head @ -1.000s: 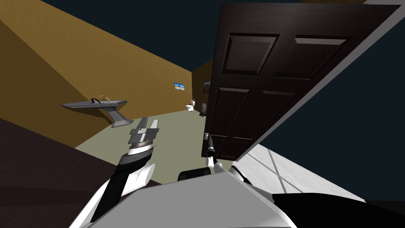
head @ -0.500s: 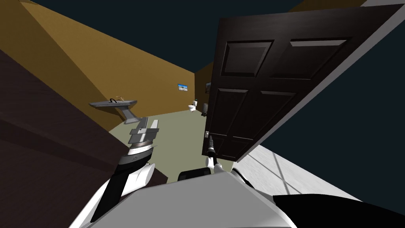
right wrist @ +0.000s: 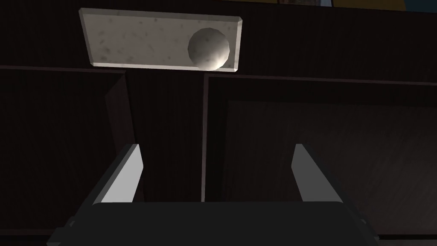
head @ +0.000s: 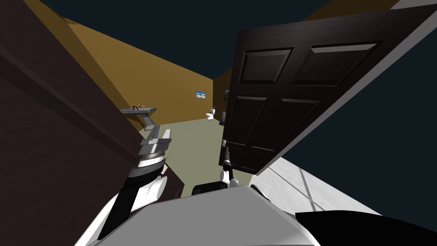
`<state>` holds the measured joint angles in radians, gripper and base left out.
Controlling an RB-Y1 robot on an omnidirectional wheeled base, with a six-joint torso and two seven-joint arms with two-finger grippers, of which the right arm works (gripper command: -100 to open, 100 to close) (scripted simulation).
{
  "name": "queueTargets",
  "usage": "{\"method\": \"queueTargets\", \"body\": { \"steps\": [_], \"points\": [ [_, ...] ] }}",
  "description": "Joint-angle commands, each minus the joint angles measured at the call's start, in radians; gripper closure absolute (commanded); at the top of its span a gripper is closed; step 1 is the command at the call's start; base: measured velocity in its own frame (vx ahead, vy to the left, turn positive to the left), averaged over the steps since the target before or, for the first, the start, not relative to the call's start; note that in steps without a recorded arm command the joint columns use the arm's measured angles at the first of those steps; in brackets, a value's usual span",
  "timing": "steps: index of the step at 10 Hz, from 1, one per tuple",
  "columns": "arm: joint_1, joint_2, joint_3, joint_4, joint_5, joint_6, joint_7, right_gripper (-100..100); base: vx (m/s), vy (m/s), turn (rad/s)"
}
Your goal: Push the door open
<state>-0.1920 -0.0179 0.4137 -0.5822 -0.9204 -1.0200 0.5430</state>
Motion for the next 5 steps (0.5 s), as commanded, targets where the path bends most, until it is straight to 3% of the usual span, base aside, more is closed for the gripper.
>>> {"method": "queueTargets", "body": {
  "steps": [1,4,5],
  "points": [
    [0.007,0.011,0.014,-0.013,-0.030,-0.008,0.021,-100,-0.084,-0.004,0.111],
    [0.025,0.040,0.039,-0.047,-0.085,-0.020,0.059,-100,-0.079,0.004,0.085],
    [0.030,0.030,0.033,-0.053,-0.072,-0.014,0.053,-100,-0.030,0.010,0.019]
  ]
}}
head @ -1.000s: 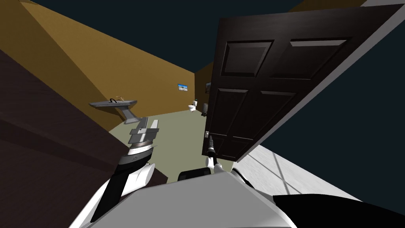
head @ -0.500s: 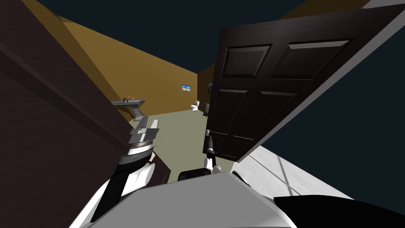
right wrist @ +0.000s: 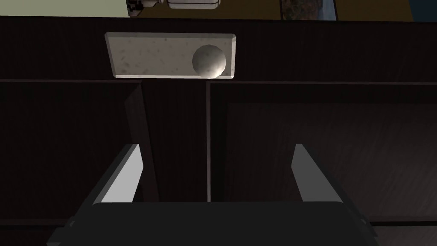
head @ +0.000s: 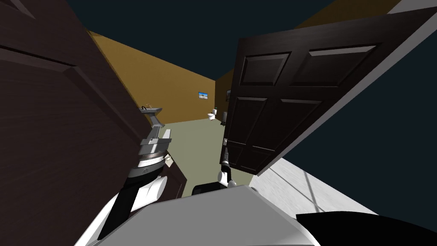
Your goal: Push the door open
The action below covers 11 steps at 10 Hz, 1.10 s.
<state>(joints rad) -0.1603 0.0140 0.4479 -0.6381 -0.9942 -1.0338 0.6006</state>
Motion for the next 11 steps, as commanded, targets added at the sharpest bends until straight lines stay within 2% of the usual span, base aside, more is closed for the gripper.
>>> {"method": "queueTargets", "body": {
  "steps": [1,3,5,6,8,9,10,11],
  "points": [
    [-0.002,-0.031,-0.006,0.003,0.003,0.002,-0.008,-100,0.109,-0.031,0.014],
    [-0.005,-0.048,-0.012,0.007,0.006,0.004,-0.015,-100,0.225,-0.057,0.019],
    [-0.007,-0.054,-0.019,0.011,0.010,0.007,-0.024,-100,0.208,-0.037,0.016],
    [-0.009,-0.050,-0.024,0.013,0.013,0.009,-0.030,-100,0.264,-0.021,0.012],
    [-0.012,-0.030,-0.031,0.018,0.017,0.011,-0.039,-100,0.231,-0.068,0.022],
    [-0.015,-0.035,-0.028,0.028,0.016,0.006,-0.040,-100,0.082,-0.015,-0.006],
    [-0.015,-0.035,-0.028,0.028,0.016,0.006,-0.040,100,-0.017,0.003,0.007],
    [-0.015,-0.035,-0.028,0.028,0.016,0.006,-0.040,100,-0.029,0.003,0.002]
  ]
}}
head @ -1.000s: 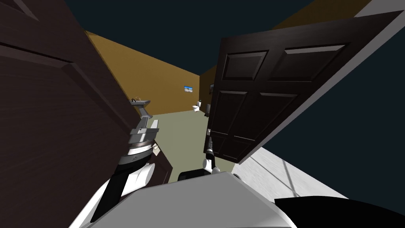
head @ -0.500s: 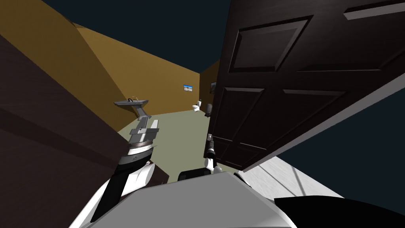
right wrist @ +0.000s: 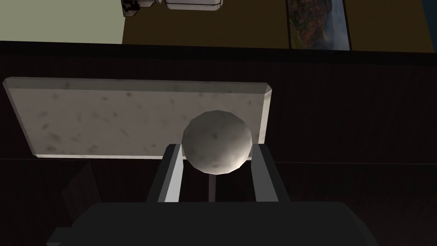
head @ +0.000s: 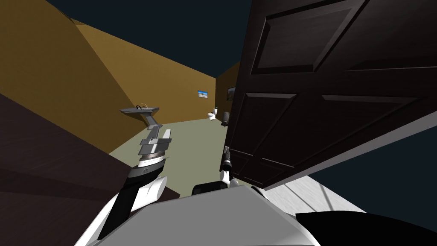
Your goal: Push the door open
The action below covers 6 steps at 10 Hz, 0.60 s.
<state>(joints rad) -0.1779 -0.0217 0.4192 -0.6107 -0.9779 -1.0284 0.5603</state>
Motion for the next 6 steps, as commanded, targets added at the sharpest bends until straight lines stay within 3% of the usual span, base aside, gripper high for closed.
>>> {"method": "queueTargets", "body": {
  "steps": [1,4,6],
  "points": [
    [0.002,0.001,0.001,0.001,0.000,0.001,0.000,100,-0.021,0.004,0.003],
    [0.002,0.001,0.001,0.001,0.000,0.001,0.000,100,-0.007,0.003,0.000],
    [0.003,-0.014,-0.007,-0.001,-0.033,-0.011,0.016,100,0.135,0.011,-0.020]
  ]
}}
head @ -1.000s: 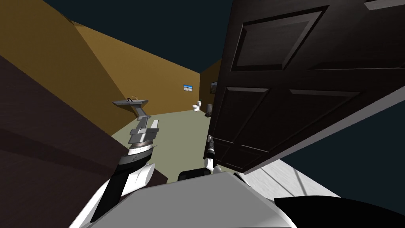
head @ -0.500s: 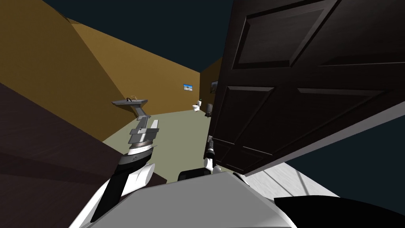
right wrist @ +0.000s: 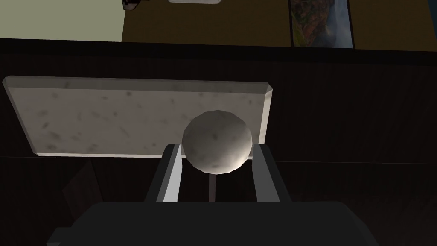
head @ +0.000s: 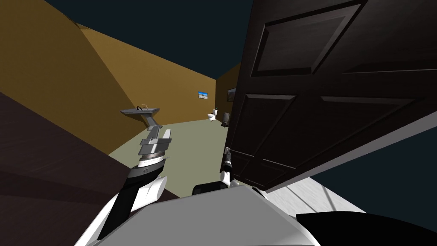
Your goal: Push the door open
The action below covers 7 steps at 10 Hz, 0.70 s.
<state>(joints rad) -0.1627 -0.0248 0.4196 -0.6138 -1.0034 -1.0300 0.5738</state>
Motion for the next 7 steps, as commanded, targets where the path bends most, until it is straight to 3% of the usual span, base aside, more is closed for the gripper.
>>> {"method": "queueTargets", "body": {
  "steps": [1,4,6,7],
  "points": [
    [-0.012,-0.015,-0.010,0.000,-0.021,-0.016,0.009,100,0.189,-0.016,-0.027],
    [-0.012,-0.019,-0.014,-0.002,-0.037,-0.023,0.016,100,0.142,-0.005,-0.020],
    [-0.013,-0.022,-0.024,-0.007,-0.080,-0.042,0.037,100,0.113,-0.001,-0.017],
    [-0.013,-0.022,-0.024,-0.007,-0.080,-0.042,0.037,100,0.126,0.021,-0.038]
  ]
}}
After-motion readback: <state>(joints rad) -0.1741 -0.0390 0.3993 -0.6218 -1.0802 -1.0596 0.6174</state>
